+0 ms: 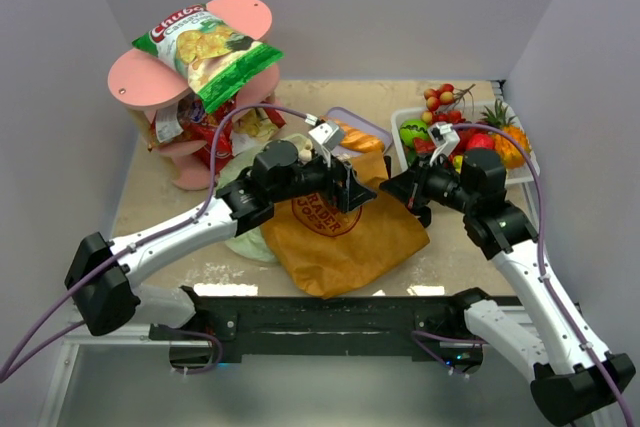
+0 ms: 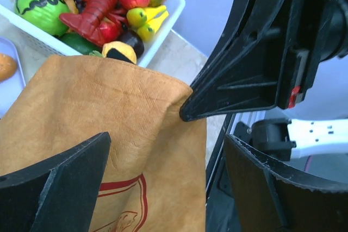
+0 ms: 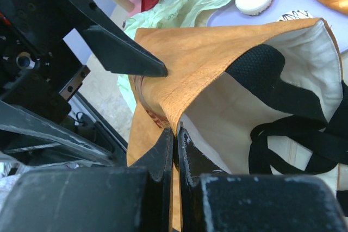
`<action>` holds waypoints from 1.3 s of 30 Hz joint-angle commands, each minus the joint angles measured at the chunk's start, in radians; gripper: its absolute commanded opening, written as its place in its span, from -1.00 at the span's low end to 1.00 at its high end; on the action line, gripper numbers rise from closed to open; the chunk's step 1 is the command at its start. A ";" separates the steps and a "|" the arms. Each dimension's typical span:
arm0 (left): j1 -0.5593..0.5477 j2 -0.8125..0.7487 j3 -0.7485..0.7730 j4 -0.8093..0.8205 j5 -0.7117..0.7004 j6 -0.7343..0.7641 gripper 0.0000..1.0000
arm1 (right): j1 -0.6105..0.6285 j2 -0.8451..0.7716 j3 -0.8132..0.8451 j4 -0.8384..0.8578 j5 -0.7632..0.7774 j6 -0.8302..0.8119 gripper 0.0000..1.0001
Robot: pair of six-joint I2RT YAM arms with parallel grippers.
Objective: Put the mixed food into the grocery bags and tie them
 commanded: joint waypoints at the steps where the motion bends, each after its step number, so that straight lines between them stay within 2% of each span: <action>1: -0.005 -0.010 0.070 -0.046 0.014 0.187 0.80 | 0.005 -0.017 0.020 0.048 -0.021 -0.040 -1.00; 7: -0.005 -0.013 0.083 -0.088 -0.044 0.344 0.80 | 0.005 -0.009 0.023 0.042 -0.047 -0.043 -1.00; 10: -0.005 0.004 0.088 -0.095 -0.025 0.398 0.78 | 0.005 -0.011 0.026 0.037 -0.062 -0.040 -1.00; 17: -0.007 0.060 0.094 -0.109 0.037 0.444 0.55 | 0.003 -0.008 0.043 0.022 -0.073 -0.042 -1.00; 20: -0.008 0.082 0.080 -0.077 0.062 0.435 0.22 | 0.003 -0.003 0.050 0.017 -0.087 -0.046 -1.00; 21: -0.008 0.090 0.077 -0.074 0.087 0.436 -0.14 | 0.003 -0.003 0.057 0.011 -0.087 -0.049 -1.00; 22: -0.008 0.094 0.077 -0.078 0.109 0.441 -0.30 | 0.005 -0.003 0.061 0.005 -0.088 -0.054 -1.00; 23: -0.008 0.091 0.074 -0.077 0.129 0.453 -0.62 | 0.005 -0.003 0.070 -0.002 -0.084 -0.056 -1.00; 24: -0.011 0.084 0.061 -0.072 0.149 0.457 -0.76 | 0.003 -0.003 0.090 -0.025 -0.081 -0.065 -0.97; 25: -0.011 0.071 0.048 -0.059 0.152 0.461 -0.90 | 0.003 -0.002 0.106 -0.039 -0.076 -0.072 -0.86; 26: -0.011 0.039 0.039 -0.052 0.152 0.465 -1.00 | 0.005 0.001 0.141 -0.070 -0.065 -0.076 -0.50; 28: -0.011 0.001 0.008 -0.051 0.144 0.493 -1.00 | 0.005 0.008 0.182 -0.099 -0.061 -0.088 -0.21; 29: -0.010 -0.034 0.001 -0.057 0.146 0.513 -1.00 | 0.005 0.012 0.231 -0.123 -0.049 -0.092 0.05; 30: -0.010 -0.054 -0.007 -0.075 0.155 0.525 -1.00 | 0.003 0.020 0.257 -0.169 -0.004 -0.103 0.19; 31: -0.010 -0.073 -0.019 -0.089 0.161 0.537 -1.00 | 0.003 0.023 0.280 -0.185 0.010 -0.108 0.42; 34: -0.010 -0.148 -0.041 -0.146 0.189 0.583 -1.00 | 0.003 0.061 0.369 -0.237 0.056 -0.119 0.67; 39: -0.007 -0.292 -0.056 -0.250 0.210 0.634 -1.00 | 0.003 0.112 0.393 -0.271 0.119 -0.152 0.75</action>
